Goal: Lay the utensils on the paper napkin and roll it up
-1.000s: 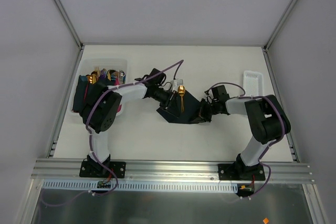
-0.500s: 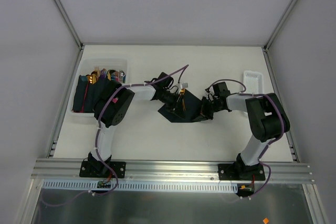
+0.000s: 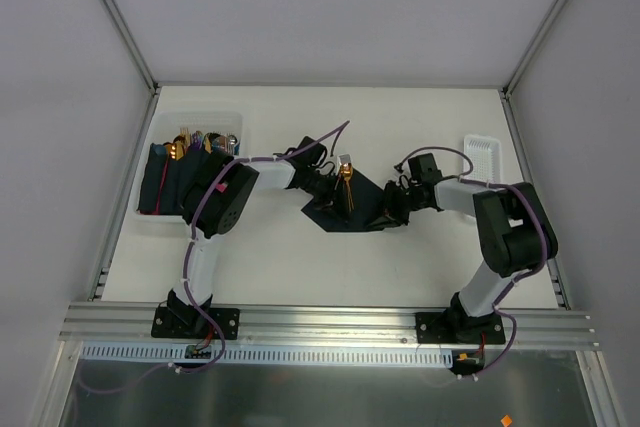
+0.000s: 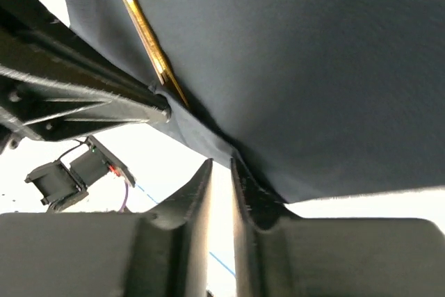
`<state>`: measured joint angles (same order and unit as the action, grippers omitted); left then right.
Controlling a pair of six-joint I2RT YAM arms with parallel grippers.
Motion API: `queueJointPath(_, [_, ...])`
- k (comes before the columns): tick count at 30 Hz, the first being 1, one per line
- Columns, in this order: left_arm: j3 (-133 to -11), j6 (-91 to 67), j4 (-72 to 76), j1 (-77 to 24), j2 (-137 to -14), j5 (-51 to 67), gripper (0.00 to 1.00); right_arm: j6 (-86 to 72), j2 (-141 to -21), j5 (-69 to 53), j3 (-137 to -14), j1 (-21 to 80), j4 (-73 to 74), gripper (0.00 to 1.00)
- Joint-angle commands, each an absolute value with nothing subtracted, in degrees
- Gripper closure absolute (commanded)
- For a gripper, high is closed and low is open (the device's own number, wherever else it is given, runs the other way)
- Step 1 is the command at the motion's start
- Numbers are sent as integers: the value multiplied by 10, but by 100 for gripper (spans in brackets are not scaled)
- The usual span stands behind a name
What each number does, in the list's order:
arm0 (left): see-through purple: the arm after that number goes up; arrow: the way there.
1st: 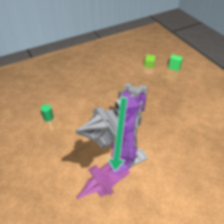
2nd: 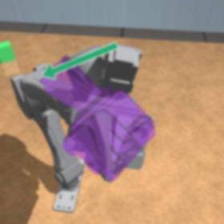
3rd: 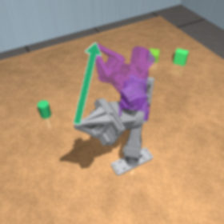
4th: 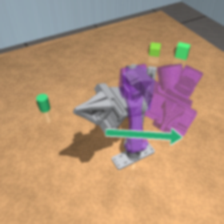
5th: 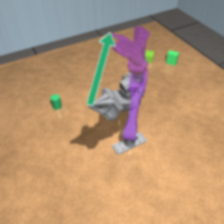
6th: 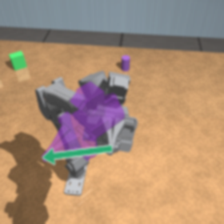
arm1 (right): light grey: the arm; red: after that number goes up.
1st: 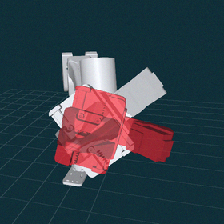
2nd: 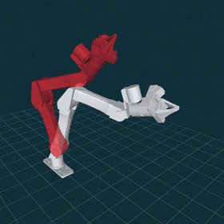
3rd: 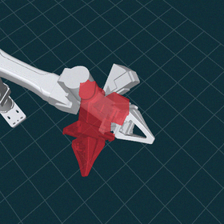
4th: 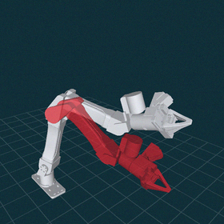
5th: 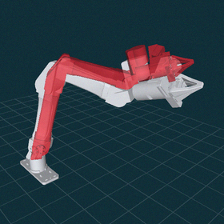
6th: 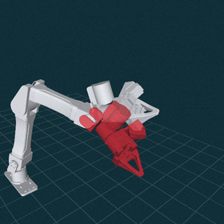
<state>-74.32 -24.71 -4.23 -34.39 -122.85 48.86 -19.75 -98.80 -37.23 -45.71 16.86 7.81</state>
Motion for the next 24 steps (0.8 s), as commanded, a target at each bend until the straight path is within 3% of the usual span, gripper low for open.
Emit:
queueJointPath(1, [-742,-260,-33,-337,-1237,464,96,-186,-936,-342,-463,156,94,80])
queueJointPath(5, [-745,-264,-32,-337,-1241,462,96,-193,-895,-326,-455,131,93,64])
queueJointPath(12, [-738,-265,-32,-337,-1244,458,96,-179,-844,-283,-427,59,95,46])
queueJointPath(24, [-742,-265,-32,-336,-1246,455,96,-138,-923,-233,-474,25,122,46])
